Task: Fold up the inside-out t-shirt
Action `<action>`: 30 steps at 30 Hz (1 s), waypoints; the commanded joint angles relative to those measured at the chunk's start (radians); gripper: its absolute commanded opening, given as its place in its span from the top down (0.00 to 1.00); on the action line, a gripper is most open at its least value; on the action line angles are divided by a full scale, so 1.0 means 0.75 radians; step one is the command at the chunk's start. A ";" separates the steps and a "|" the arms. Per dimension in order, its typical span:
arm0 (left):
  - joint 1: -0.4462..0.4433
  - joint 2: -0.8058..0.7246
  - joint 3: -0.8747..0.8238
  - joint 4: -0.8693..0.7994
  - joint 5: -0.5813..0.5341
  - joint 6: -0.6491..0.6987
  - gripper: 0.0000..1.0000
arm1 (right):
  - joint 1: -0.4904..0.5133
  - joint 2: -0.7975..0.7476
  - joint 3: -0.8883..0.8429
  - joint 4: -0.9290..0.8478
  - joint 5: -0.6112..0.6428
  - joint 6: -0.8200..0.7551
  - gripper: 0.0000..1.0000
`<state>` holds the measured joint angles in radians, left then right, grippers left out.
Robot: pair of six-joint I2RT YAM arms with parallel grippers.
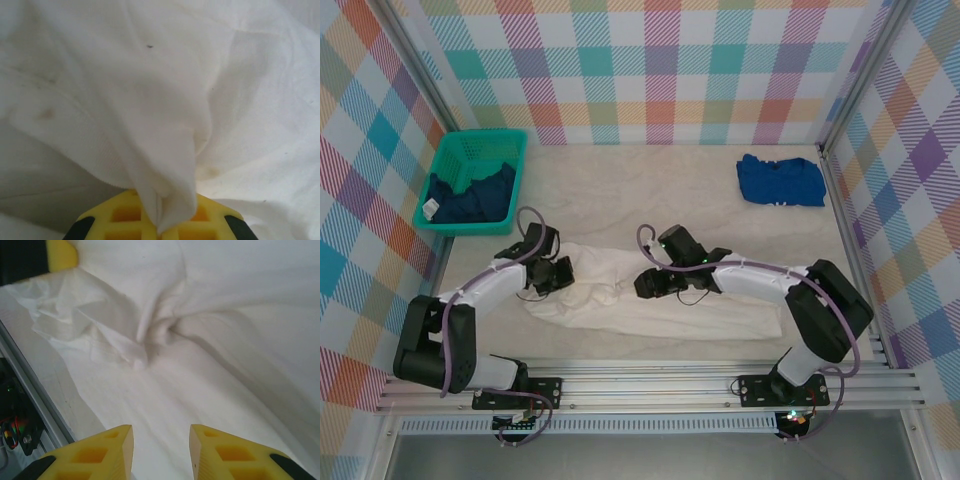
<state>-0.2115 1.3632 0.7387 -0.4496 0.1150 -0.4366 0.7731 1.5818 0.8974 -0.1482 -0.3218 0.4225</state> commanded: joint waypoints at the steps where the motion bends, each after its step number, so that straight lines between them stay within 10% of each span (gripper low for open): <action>1: 0.072 -0.071 0.139 -0.208 -0.279 0.044 1.00 | -0.062 -0.088 -0.017 -0.051 0.023 -0.056 0.65; 10: 0.043 0.011 0.591 -0.618 -0.695 0.176 1.00 | -0.308 -0.213 -0.040 -0.235 0.063 -0.171 0.65; 30: -0.917 0.630 1.325 -0.927 -0.594 0.048 1.00 | -0.635 -0.346 -0.188 -0.357 0.146 -0.079 0.64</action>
<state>-0.8536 1.7679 1.6825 -1.1080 -0.3511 -0.3847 0.3180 1.3647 0.7746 -0.3904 -0.2291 0.3508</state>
